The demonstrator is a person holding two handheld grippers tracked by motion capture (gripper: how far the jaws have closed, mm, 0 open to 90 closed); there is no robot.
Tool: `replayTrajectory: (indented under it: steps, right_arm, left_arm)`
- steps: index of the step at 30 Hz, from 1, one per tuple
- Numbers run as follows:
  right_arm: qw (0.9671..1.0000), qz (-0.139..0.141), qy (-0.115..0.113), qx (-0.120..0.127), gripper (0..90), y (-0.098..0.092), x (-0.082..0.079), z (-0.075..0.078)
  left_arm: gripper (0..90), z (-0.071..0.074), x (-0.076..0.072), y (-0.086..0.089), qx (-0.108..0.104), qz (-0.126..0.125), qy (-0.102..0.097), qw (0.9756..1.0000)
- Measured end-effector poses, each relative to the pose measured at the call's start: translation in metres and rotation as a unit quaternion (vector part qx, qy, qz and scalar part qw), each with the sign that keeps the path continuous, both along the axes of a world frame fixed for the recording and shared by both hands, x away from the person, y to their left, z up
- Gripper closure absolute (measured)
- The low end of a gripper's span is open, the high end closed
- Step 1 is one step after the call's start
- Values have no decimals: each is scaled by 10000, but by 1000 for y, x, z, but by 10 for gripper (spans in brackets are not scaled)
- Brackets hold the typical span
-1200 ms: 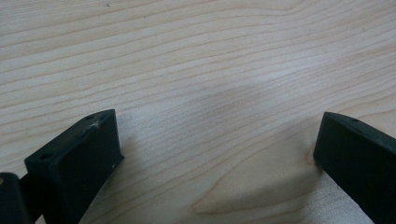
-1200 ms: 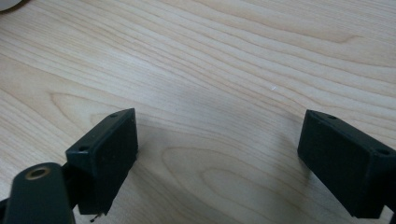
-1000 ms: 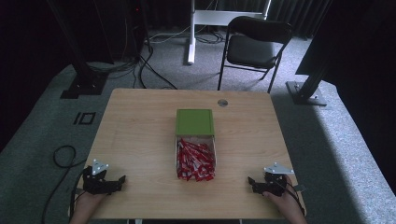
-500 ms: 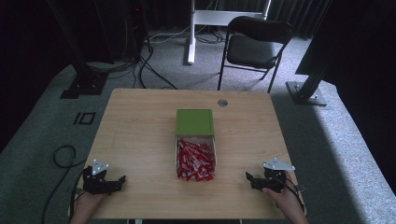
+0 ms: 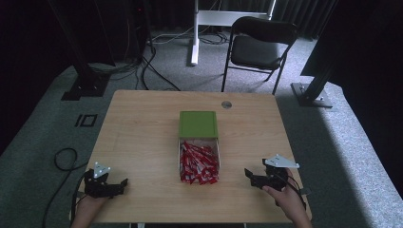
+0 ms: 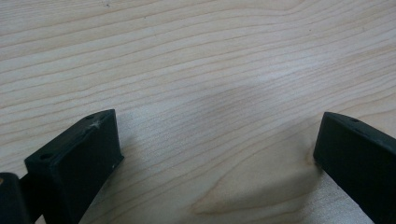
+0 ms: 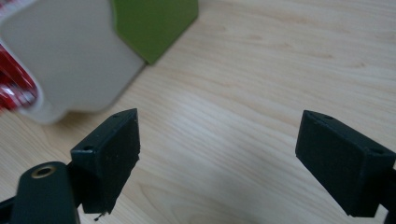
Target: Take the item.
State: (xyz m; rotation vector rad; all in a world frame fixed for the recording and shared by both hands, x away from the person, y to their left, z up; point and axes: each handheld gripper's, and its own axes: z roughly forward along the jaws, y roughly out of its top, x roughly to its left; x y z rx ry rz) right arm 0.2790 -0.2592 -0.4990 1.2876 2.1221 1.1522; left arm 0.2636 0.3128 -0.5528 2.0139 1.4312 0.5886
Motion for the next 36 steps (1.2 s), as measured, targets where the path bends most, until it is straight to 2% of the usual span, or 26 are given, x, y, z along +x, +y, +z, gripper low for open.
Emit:
replayTrajectory:
  steps: [18, 36]
  right_arm:
    - [9988, 335, -317, 167, 145, 26, 8, 32]
    - [9947, 855, -496, 286, 155, 71, 16, 55]
  left_arm:
    - [14, 0, 0, 0, -1, 1, 0, 10000]
    - [15, 0, 0, 0, -13, 9, -6, 10000]
